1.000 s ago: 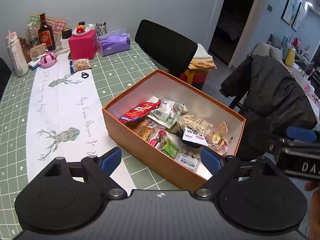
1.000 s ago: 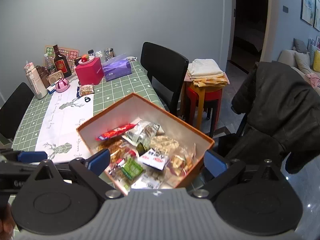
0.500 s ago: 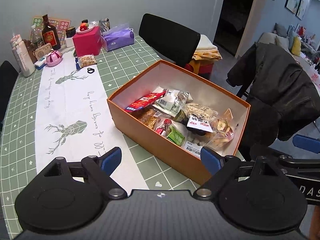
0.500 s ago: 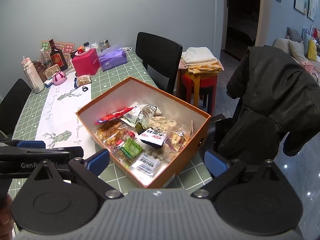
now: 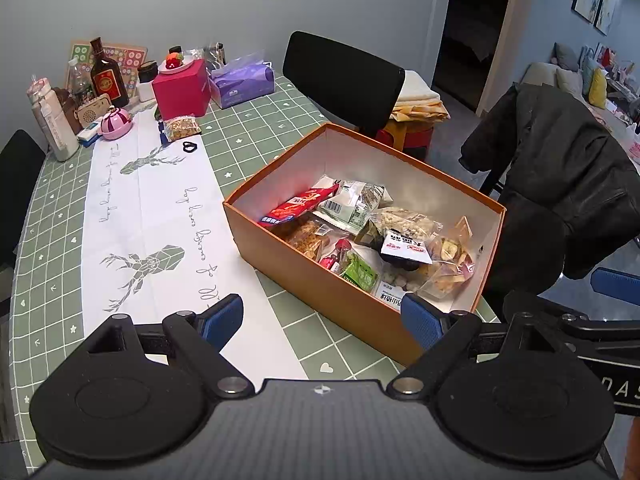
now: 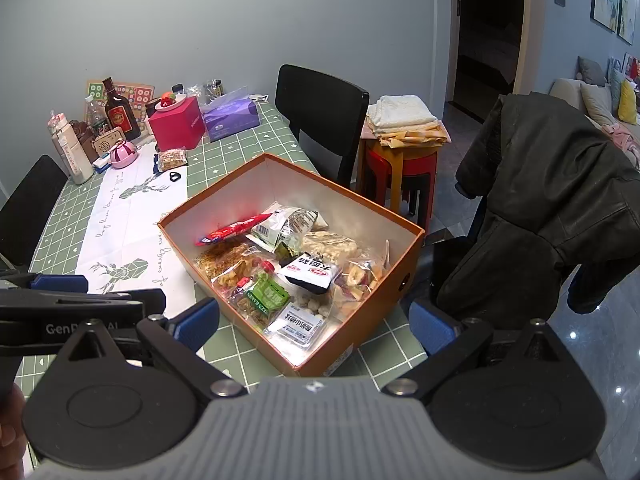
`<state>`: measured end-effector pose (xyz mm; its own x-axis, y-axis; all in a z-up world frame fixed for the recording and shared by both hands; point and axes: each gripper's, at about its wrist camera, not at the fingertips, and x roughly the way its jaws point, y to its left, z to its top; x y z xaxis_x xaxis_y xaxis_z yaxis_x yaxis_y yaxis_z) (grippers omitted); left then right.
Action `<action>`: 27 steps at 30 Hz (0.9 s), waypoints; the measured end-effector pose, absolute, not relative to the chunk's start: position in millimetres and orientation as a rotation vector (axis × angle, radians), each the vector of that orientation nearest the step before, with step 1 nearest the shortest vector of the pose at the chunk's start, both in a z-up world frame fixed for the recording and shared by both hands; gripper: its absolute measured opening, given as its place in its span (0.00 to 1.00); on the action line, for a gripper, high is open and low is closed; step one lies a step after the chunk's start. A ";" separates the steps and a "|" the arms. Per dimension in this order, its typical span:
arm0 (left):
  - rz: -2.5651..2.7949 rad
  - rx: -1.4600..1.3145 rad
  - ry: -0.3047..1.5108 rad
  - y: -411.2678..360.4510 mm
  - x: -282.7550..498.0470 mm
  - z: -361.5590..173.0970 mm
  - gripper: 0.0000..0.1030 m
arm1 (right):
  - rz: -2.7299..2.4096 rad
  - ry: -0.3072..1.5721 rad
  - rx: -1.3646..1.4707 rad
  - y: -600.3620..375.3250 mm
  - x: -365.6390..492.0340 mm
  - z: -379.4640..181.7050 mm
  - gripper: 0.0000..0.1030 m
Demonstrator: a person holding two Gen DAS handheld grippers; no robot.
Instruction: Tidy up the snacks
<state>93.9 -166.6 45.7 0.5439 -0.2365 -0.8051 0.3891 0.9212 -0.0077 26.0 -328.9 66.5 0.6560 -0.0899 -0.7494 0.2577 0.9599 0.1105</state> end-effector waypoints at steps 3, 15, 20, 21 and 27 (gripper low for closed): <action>-0.375 0.185 0.925 -166.7 94.0 45.8 1.00 | -0.199 0.834 0.215 -329.0 25.9 66.5 0.96; -0.377 0.188 0.923 -167.2 94.2 46.9 1.00 | -0.199 0.834 0.216 -329.6 25.4 66.7 0.96; -0.380 0.190 0.926 -165.9 95.3 46.8 1.00 | -0.199 0.834 0.216 -329.5 25.4 66.7 0.96; -0.380 0.190 0.926 -165.8 95.3 46.9 1.00 | -0.199 0.833 0.216 -329.5 25.5 66.7 0.96; -0.379 0.191 0.927 -165.7 95.6 46.6 1.00 | -0.200 0.833 0.216 -329.4 25.6 66.7 0.96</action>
